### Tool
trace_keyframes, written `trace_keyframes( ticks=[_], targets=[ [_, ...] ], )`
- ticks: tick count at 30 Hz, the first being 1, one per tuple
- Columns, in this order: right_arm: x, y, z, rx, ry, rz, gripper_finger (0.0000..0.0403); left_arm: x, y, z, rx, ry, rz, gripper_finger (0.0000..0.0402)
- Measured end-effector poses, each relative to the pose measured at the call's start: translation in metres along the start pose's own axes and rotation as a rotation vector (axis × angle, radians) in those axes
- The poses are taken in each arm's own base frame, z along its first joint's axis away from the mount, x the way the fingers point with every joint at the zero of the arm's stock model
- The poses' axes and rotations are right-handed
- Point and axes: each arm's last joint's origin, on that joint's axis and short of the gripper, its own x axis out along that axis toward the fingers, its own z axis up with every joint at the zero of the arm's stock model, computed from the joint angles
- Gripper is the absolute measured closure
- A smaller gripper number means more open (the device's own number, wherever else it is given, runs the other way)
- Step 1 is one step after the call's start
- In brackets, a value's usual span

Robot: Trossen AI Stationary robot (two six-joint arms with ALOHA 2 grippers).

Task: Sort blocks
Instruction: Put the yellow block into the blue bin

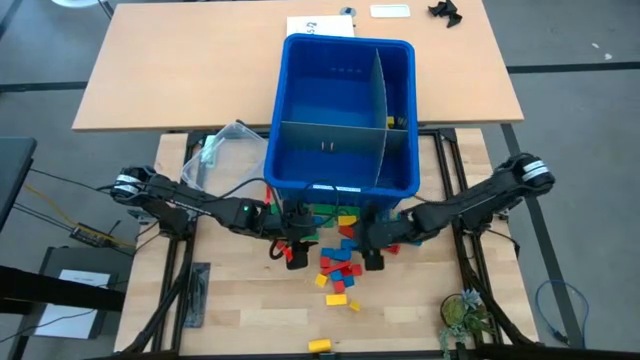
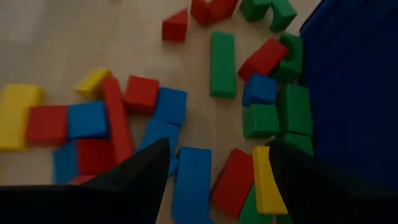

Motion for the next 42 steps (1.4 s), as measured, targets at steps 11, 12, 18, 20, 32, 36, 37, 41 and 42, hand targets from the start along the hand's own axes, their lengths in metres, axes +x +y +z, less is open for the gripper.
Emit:
trace_keyframes(
  ticks=[11, 12, 18, 20, 32, 36, 37, 41, 42],
  targets=[
    [0.045, -0.015, -0.016, -0.055, 0.125, -0.071, 0.0166, -0.001, 0.0, 0.0, 0.004, 0.014, 0.003, 0.0179],
    [0.048, -0.017, -0.017, -0.06, 0.127, -0.077, 0.017, -0.002, 0.0, 0.0, 0.006, 0.023, 0.004, 0.0179],
    [0.055, -0.032, -0.02, -0.081, 0.161, -0.092, 0.0193, -0.007, 0.001, 0.004, 0.007, 0.049, 0.009, 0.0179],
    [0.057, -0.036, -0.02, -0.089, 0.16, -0.098, 0.0201, -0.007, 0.001, 0.006, 0.003, 0.037, 0.007, 0.0179],
    [0.05, -0.028, -0.019, -0.071, 0.16, -0.091, 0.0219, -0.007, 0.001, 0.007, -0.025, 0.029, 0.004, 0.0179],
    [0.044, -0.019, -0.019, -0.04, 0.157, -0.073, 0.0219, -0.007, 0.001, 0.007, -0.026, 0.029, 0.004, 0.0179],
    [0.042, -0.017, -0.02, -0.033, 0.168, -0.069, 0.0218, -0.007, 0.001, 0.007, -0.026, 0.029, 0.003, 0.0179],
    [0.027, -0.008, -0.022, 0.053, 0.201, -0.051, 0.0219, -0.007, 0.0, 0.007, -0.026, 0.031, 0.003, 0.0179],
    [0.022, -0.006, -0.022, 0.09, 0.206, -0.04, 0.022, -0.007, 0.0, 0.007, -0.026, 0.03, 0.003, 0.0179]
  ],
)
